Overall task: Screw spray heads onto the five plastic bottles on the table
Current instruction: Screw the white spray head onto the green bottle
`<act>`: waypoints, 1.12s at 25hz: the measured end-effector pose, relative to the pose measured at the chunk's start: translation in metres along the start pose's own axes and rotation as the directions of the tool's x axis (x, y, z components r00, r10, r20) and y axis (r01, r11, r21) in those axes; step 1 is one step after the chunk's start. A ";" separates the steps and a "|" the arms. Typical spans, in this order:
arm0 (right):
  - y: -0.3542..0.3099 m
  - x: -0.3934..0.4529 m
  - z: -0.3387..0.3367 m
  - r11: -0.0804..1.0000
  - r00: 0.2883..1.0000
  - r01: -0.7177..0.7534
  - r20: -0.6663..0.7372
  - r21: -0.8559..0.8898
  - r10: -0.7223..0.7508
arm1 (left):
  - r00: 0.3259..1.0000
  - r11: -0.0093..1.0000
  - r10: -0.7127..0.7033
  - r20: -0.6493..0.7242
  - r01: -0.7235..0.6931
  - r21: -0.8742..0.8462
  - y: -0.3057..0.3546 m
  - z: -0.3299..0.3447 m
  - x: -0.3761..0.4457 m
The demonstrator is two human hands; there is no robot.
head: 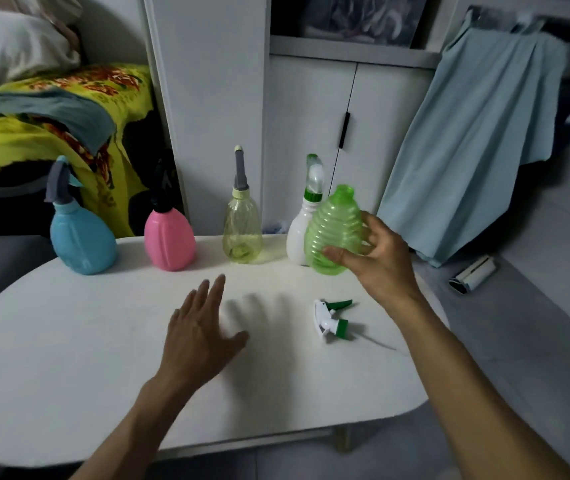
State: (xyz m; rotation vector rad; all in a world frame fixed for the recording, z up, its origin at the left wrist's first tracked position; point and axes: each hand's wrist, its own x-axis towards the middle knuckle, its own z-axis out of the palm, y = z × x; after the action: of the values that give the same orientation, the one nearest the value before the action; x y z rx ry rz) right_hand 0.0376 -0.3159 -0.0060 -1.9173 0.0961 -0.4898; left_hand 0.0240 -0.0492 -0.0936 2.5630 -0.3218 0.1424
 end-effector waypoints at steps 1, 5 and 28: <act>-0.013 -0.019 0.003 0.997 0.994 -0.019 0.105 0.078 0.011 | 0.998 0.987 0.058 -0.029 -0.062 -0.148 0.011 -0.009 -0.005; -0.035 -0.098 0.034 0.944 0.904 -0.139 0.427 0.300 -0.002 | 0.984 0.680 0.173 -0.040 -0.149 -0.718 0.045 -0.033 -0.030; 0.002 -0.071 0.023 0.966 0.997 0.061 -0.032 -0.252 -0.071 | 0.964 0.978 0.201 -0.173 -0.207 -0.019 -0.004 -0.079 -0.059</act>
State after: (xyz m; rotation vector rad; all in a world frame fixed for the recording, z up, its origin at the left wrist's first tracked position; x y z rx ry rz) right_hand -0.0184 -0.2753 -0.0354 -2.1638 0.1258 -0.5846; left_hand -0.0350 0.0079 -0.0385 2.4565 -0.5171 0.4250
